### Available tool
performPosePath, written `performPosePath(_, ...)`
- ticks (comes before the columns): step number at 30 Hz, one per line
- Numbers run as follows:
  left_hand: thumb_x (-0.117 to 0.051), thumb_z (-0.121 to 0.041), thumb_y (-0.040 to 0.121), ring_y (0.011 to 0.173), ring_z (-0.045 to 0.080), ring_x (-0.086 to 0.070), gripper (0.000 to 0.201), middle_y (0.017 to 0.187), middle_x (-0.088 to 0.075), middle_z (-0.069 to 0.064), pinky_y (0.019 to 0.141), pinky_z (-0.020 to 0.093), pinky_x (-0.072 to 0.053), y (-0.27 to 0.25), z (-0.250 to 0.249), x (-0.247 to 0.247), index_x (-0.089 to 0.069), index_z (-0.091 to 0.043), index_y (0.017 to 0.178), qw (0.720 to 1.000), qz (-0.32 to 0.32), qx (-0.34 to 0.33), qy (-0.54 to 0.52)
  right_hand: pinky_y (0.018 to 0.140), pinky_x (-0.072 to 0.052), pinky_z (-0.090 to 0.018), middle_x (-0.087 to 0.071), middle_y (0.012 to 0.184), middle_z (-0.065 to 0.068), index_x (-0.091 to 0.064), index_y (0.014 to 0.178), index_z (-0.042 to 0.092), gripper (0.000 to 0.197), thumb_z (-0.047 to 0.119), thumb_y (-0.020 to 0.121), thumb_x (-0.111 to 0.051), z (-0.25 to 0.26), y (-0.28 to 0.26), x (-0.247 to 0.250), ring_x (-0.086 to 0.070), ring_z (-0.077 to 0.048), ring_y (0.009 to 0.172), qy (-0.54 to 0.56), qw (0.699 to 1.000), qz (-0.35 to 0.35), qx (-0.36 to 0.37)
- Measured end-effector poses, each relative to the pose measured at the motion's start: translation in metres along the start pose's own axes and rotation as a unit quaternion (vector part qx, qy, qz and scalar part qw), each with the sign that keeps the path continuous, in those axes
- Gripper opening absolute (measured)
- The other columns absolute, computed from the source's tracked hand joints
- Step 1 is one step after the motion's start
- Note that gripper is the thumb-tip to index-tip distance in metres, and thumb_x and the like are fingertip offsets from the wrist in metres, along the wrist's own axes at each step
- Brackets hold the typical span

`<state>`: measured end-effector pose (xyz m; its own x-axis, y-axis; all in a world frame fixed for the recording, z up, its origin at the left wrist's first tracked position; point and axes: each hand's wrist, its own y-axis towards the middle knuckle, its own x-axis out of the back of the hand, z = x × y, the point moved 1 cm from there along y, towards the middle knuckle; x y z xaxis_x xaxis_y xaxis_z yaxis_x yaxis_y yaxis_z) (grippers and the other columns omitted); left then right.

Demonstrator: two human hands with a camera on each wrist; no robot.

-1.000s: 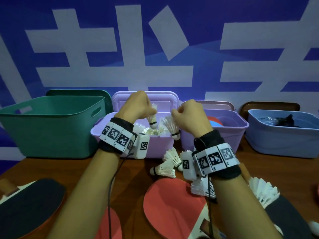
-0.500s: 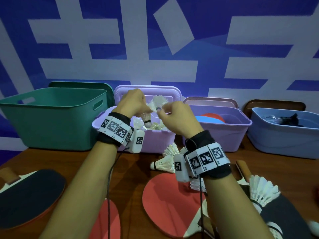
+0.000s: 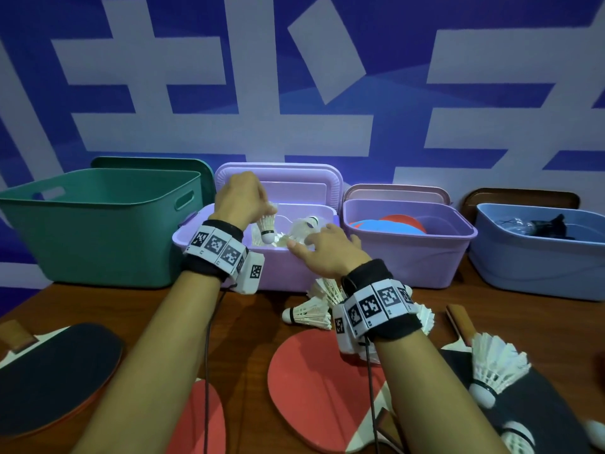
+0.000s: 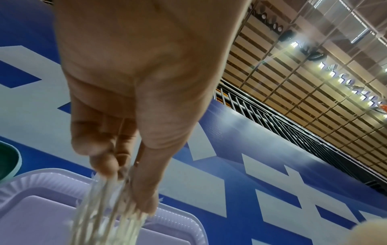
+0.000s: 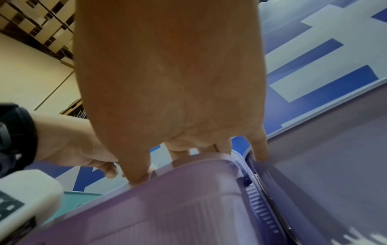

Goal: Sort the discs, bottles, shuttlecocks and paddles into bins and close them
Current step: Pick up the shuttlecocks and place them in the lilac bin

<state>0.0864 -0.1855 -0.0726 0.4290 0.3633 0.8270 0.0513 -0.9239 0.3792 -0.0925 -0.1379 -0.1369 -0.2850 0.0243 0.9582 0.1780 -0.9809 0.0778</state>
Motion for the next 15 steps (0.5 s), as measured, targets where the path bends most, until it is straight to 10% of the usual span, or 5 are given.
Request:
performPosePath(5, -0.081, -0.019, 0.081, 0.079, 0.033, -0.069, 0.017, 0.077, -0.072, 0.015, 0.067, 0.032, -0.050, 0.006, 0.006, -0.007, -0.075, -0.005, 0.075, 1.000, -0.016, 0.014, 0.020, 0.108, -0.032, -0.056, -0.036, 0.148, -0.009, -0.049, 0.128, 0.017, 0.060, 0.066, 0.092, -0.045, 0.005, 0.000, 0.001, -0.037, -0.030, 0.134, 0.032, 0.996, -0.085, 0.020)
performPosePath(10, -0.071, -0.019, 0.085, 0.087, 0.028, -0.062, 0.012, 0.088, -0.066, 0.006, 0.077, 0.035, -0.051, -0.001, 0.019, -0.021, -0.064, -0.010, 0.084, 0.965, 0.174, 0.055, 0.188, 0.109, -0.031, -0.057, -0.051, 0.141, -0.010, -0.017, 0.153, 0.026, 0.072, 0.064, 0.095, -0.038, 0.003, 0.000, -0.002, -0.039, -0.032, 0.135, 0.057, 0.996, -0.054, 0.039)
performPosePath(15, -0.065, -0.034, 0.091, 0.087, 0.028, -0.057, 0.024, 0.081, -0.058, 0.003, 0.076, 0.035, -0.045, -0.006, 0.019, -0.020, -0.056, -0.016, 0.077, 0.945, 0.218, 0.073, 0.234, 0.107, -0.028, -0.055, -0.058, 0.131, -0.013, -0.058, 0.127, 0.019, 0.069, 0.070, 0.097, -0.021, 0.003, 0.000, -0.002, -0.042, -0.034, 0.130, 0.004, 1.000, 0.002, -0.001)
